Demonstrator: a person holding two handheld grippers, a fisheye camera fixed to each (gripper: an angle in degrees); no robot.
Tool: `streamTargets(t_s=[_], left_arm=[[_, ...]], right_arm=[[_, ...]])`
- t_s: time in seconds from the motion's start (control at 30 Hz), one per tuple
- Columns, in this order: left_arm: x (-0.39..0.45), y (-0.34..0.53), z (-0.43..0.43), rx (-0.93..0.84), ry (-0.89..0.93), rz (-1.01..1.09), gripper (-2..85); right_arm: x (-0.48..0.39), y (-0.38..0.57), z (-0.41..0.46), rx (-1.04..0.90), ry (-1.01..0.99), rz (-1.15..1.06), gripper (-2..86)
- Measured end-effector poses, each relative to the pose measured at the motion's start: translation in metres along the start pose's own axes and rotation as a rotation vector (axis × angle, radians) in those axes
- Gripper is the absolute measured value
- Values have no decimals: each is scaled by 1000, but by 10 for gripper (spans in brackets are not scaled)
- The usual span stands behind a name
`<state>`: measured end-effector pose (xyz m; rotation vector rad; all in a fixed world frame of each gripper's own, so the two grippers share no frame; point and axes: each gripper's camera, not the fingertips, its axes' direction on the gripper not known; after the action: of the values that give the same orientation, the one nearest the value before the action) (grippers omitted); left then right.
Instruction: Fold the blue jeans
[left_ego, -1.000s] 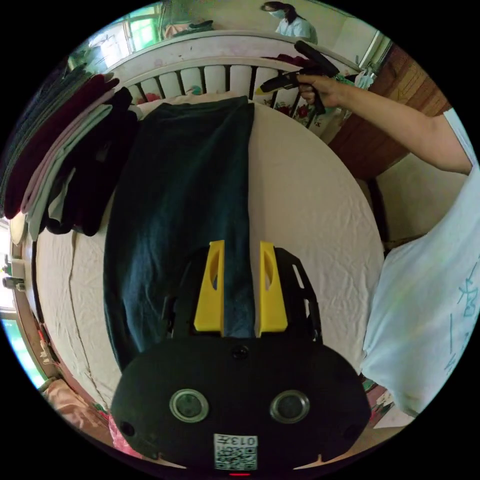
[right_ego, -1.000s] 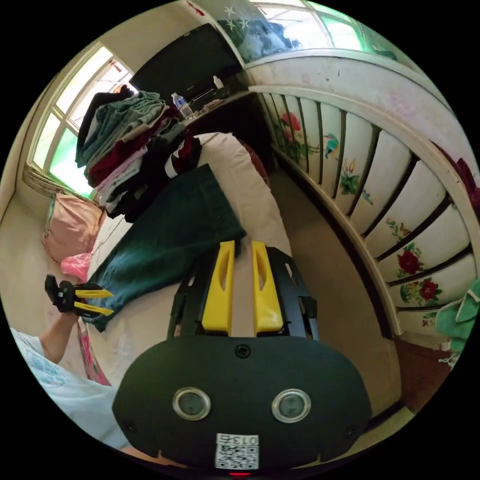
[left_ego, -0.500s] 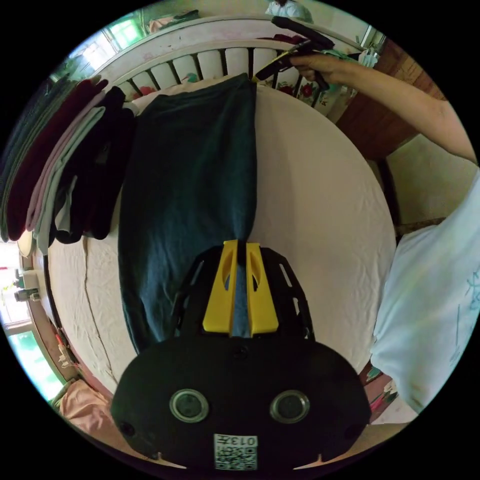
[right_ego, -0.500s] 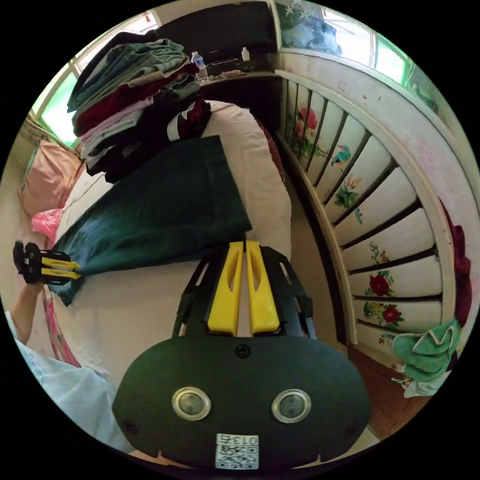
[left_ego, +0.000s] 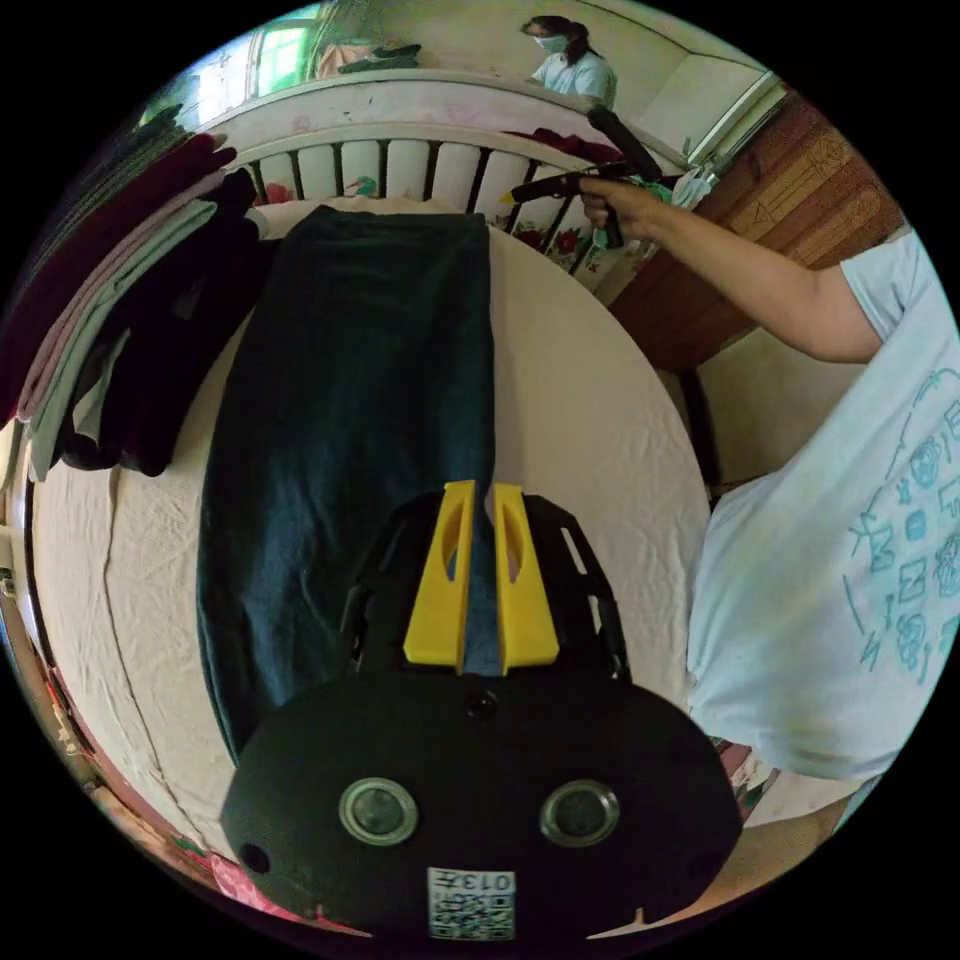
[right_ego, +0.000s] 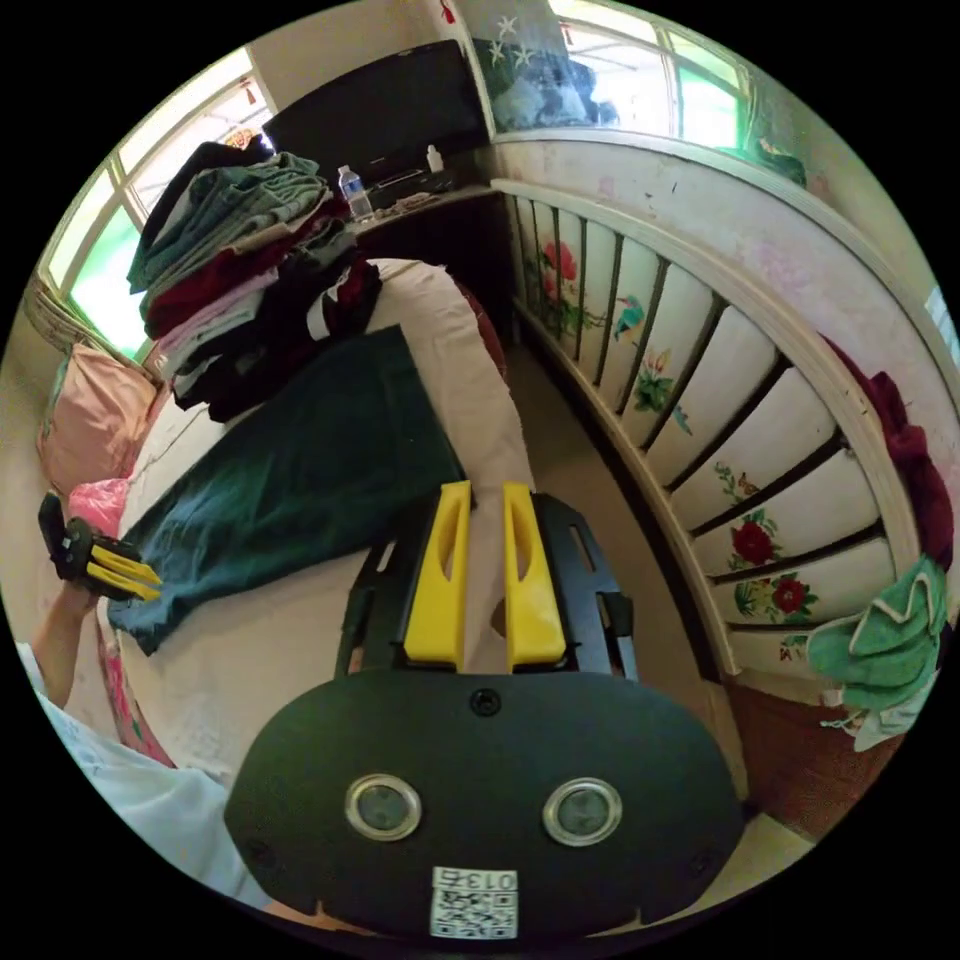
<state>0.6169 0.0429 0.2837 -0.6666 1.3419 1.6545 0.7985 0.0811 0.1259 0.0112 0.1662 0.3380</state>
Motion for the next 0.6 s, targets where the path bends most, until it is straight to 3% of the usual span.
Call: streamTargets(t_s=[0.13,0.2,0.33,0.4,0.6], left_arm=[[-6,-2,24,-85,17,-22,24],[-6,0,45,-141,42,-24,23],[-10,9,40,-62,82,-99,26],[-10,10,24,9,39,-101,32],[-46,-42,-10,116,-112,-117,76]], right_arm=[[-31,-4,14,22,18,-111,46],[-41,-2,40,-79,92,-173,27],[-32,4,38,-71,101,-141,14],[-26,14,11,86,107,-115,20],[-2,27,19,38,-70,22,92]])
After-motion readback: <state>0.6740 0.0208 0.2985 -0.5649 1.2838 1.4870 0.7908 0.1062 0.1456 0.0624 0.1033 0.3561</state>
